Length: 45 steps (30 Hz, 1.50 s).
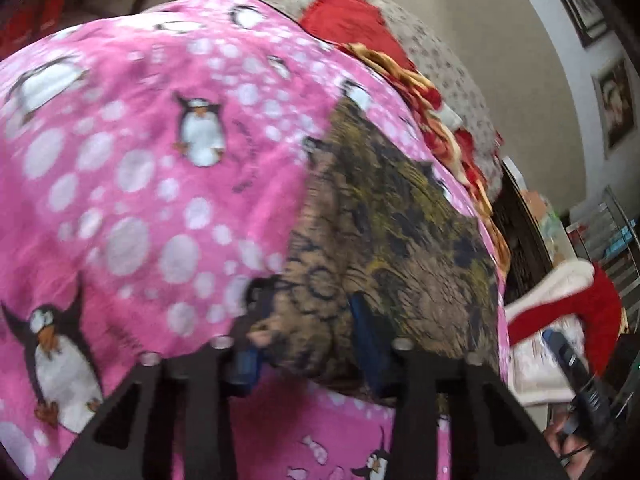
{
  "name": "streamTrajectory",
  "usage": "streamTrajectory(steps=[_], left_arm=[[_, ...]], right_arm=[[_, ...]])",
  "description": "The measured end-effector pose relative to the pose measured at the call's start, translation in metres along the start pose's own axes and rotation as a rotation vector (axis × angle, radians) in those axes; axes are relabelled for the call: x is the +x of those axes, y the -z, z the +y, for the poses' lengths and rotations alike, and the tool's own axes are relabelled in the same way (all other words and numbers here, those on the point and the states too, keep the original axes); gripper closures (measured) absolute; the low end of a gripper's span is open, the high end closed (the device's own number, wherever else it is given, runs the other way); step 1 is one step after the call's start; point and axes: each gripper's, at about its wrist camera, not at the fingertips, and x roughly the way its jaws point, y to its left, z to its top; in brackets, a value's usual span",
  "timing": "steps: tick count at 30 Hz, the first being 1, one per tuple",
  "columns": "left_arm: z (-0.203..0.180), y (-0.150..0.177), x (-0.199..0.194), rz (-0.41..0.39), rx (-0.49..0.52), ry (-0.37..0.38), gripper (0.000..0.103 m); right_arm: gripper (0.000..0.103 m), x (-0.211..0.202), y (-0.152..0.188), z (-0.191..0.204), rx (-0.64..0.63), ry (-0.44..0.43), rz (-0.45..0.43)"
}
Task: Fold small clothes
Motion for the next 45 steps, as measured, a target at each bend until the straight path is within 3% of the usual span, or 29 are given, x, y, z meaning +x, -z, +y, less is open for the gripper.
streamTrajectory(steps=[5,7,11,15,22,27,32,34,37,45], left_arm=[[-0.026,0.007,-0.008,-0.095,0.157,-0.106,0.088],[-0.042,0.010,-0.014,-0.148,0.255,-0.137,0.089],[-0.079,0.018,-0.027,-0.241,0.455,-0.143,0.091],[-0.111,0.026,-0.031,-0.284,0.596,-0.094,0.091],[-0.142,0.028,-0.026,-0.276,0.679,0.007,0.092],[-0.147,0.026,-0.019,-0.255,0.680,0.046,0.092],[-0.150,0.029,-0.024,-0.243,0.675,0.069,0.093],[-0.150,0.030,-0.025,-0.238,0.678,0.069,0.093],[-0.151,0.029,-0.025,-0.219,0.669,0.084,0.094],[-0.189,0.053,-0.016,-0.168,0.742,0.141,0.095]], right_arm=[[0.047,0.077,-0.065,0.040,-0.053,-0.150,0.078],[0.047,0.107,-0.084,0.052,-0.043,-0.210,0.123],[0.047,0.167,-0.118,0.067,0.034,-0.288,0.233],[0.047,0.212,-0.138,0.077,0.132,-0.405,0.398],[0.047,0.243,-0.161,0.090,0.089,-0.341,0.516],[0.049,0.252,-0.164,0.109,-0.070,-0.231,0.568],[0.073,0.265,-0.162,0.114,-0.174,-0.142,0.614],[0.086,0.266,-0.162,0.111,-0.177,-0.151,0.617],[0.091,0.259,-0.162,0.098,-0.146,-0.170,0.601],[0.093,0.211,-0.165,0.021,-0.027,-0.207,0.552]])
